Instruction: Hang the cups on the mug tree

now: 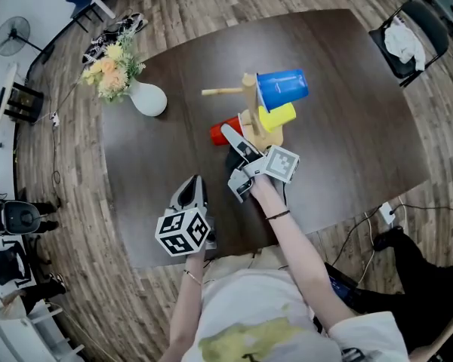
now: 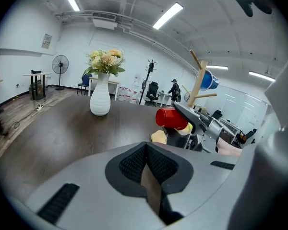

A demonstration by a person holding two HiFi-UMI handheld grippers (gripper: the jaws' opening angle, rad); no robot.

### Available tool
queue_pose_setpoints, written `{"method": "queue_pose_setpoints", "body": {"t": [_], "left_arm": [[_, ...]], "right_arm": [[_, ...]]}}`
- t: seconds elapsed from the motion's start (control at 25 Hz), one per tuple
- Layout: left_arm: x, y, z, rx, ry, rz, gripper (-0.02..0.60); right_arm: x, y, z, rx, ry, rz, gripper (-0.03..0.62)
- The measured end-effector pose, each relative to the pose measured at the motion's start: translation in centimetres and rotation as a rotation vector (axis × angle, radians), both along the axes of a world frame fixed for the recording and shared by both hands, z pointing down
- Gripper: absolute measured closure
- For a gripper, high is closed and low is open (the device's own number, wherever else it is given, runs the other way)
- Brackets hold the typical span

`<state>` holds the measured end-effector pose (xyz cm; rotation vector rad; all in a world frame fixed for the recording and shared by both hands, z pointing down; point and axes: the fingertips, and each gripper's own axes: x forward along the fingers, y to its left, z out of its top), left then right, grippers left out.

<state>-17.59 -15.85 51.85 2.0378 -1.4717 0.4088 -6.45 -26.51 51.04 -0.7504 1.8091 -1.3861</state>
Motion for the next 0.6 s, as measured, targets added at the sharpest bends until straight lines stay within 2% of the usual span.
{"method": "queue_pose_setpoints", "body": {"t": [0.6], "left_arm": [[0.1, 0.2, -0.5, 0.013, -0.018, -0.012, 0.565]], "right_arm": [[1.8, -0.6, 1.1, -0.041, -0.152, 0.031, 0.296]]}}
